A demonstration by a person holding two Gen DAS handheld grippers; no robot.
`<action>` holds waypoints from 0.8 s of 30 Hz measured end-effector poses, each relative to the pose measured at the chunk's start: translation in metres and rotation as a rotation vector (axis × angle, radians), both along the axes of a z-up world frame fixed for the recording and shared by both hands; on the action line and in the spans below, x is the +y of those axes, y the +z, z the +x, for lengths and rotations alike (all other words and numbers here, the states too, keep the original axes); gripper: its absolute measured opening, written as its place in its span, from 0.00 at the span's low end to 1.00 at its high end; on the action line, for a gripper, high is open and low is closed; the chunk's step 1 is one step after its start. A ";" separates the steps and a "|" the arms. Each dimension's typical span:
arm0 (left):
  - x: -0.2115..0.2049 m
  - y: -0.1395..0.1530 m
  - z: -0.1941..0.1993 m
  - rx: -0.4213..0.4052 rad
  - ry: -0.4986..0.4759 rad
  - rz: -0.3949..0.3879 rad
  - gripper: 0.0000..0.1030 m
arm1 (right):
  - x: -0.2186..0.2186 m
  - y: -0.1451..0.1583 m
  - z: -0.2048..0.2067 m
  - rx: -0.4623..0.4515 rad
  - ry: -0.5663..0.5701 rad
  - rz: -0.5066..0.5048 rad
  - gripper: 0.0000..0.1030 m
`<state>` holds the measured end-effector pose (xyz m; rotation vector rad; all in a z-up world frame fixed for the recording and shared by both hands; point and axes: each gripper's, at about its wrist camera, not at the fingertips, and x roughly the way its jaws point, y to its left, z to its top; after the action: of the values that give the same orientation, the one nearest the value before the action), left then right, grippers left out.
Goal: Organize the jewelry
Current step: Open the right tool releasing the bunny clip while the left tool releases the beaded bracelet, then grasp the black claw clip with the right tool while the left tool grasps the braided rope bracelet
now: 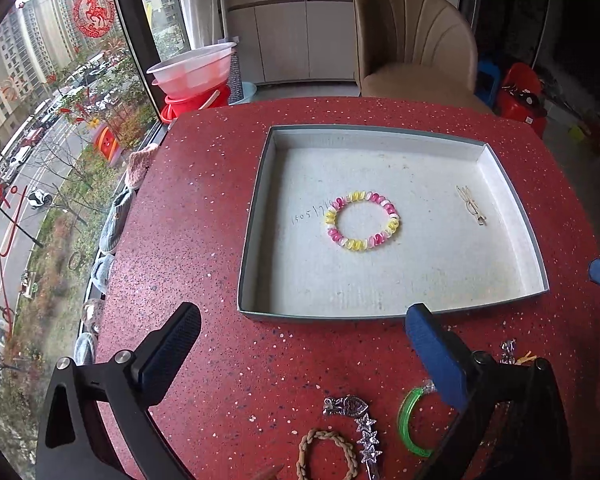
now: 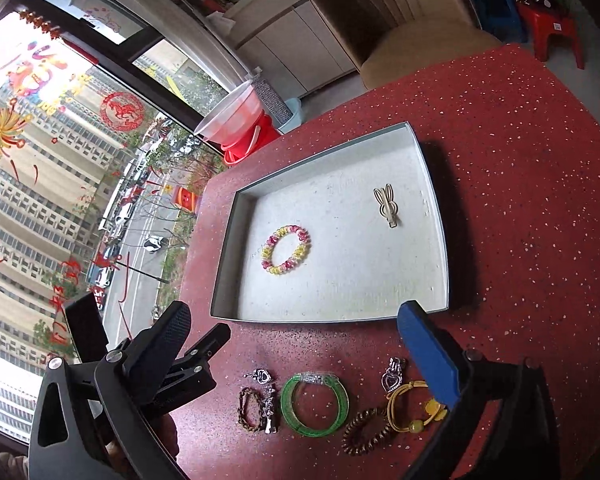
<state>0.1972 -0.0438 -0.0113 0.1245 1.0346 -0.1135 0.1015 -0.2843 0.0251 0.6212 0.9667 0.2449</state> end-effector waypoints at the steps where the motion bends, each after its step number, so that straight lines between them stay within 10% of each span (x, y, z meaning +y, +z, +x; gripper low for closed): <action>1: 0.002 0.000 -0.006 0.002 -0.003 0.004 1.00 | 0.001 0.002 -0.005 -0.005 0.002 0.010 1.00; 24: 0.045 -0.068 -0.083 0.242 0.035 -0.023 1.00 | 0.033 -0.082 -0.129 0.410 0.037 -0.264 1.00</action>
<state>0.1142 0.0016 -0.0791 0.0728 1.2756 -0.1101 -0.0276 -0.2516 -0.0569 0.4160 1.3800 0.0180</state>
